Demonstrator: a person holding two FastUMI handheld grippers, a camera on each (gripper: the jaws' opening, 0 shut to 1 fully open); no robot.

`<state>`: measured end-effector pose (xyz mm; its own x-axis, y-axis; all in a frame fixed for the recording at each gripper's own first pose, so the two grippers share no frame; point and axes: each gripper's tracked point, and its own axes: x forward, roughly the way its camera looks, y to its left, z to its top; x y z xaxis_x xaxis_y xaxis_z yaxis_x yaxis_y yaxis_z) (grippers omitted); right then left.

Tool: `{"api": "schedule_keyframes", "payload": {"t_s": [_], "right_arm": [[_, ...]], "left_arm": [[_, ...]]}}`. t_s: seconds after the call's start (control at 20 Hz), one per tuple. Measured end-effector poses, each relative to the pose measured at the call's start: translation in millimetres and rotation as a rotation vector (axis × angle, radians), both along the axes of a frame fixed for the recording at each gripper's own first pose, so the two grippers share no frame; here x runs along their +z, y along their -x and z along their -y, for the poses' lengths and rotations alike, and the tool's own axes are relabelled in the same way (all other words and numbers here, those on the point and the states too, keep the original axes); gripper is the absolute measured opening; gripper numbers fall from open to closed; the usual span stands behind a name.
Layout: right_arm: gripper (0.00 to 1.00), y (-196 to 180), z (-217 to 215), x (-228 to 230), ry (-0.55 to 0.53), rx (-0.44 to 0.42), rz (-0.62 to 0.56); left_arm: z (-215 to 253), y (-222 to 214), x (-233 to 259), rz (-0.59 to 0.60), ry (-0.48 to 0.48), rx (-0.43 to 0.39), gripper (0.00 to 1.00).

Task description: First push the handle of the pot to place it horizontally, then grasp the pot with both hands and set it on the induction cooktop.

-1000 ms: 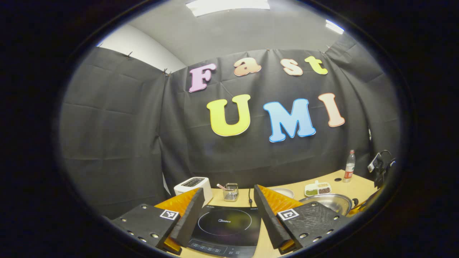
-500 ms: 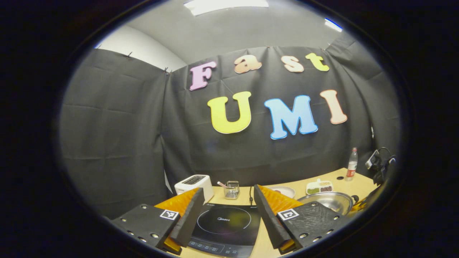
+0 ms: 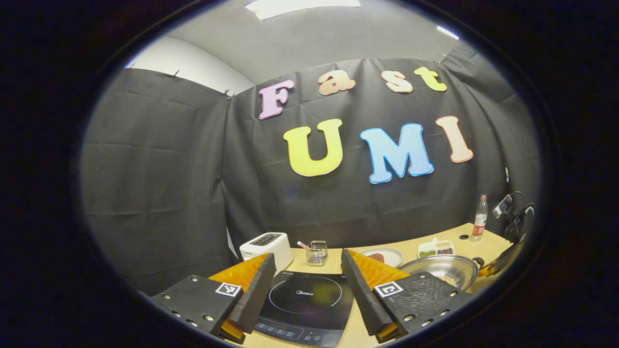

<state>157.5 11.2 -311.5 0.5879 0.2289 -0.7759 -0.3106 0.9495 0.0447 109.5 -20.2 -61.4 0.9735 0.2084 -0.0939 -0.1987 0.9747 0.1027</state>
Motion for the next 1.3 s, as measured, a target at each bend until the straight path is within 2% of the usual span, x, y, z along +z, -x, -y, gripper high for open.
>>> {"api": "schedule_keyframes", "payload": {"t_s": [0.25, 0.5, 0.55, 0.6, 0.65, 0.7, 0.75, 0.9, 1.15, 1.3], "right_arm": [[0.02, -2.1, 10.7, 16.9, 0.006, -0.046, 0.054], [0.04, -3.2, 12.7, 47.5, -0.020, -0.082, 0.147], [0.27, -3.7, 11.9, 53.1, -0.023, -0.086, 0.167], [0.46, -3.9, 10.8, 58.8, -0.017, -0.087, 0.189], [0.75, -5.5, 12.2, 64.8, -0.002, -0.086, 0.219], [0.89, -6.3, 12.1, 74.7, 0.011, -0.082, 0.250], [0.97, -8.6, 11.2, 77.2, 0.020, -0.080, 0.277], [0.98, -12.8, 4.9, 88.3, 0.014, -0.085, 0.318], [0.98, -20.0, 5.3, 83.8, -0.004, -0.127, 0.301], [0.98, -26.8, 8.2, 79.1, -0.017, -0.155, 0.291]], "left_arm": [[11.0, -8.2, -7.6, -0.009, 0.011, -0.025, 0.82], [33.5, -27.1, -15.6, -0.012, 0.023, -0.098, 0.82], [37.0, -31.7, -19.3, -0.014, 0.029, -0.112, 0.82], [40.5, -37.2, -22.7, -0.018, 0.036, -0.127, 0.84], [45.5, -42.3, -28.0, -0.028, 0.041, -0.144, 0.84], [49.8, -48.4, -33.9, -0.039, 0.044, -0.161, 0.84], [52.4, -54.0, -40.5, -0.051, 0.046, -0.174, 0.84], [63.2, -71.9, -62.9, -0.095, 0.069, -0.216, 0.82], [78.2, -94.4, -109.1, -0.182, 0.125, -0.258, 0.84], [90.9, -107.7, -132.0, -0.233, 0.145, -0.301, 0.82]]}}
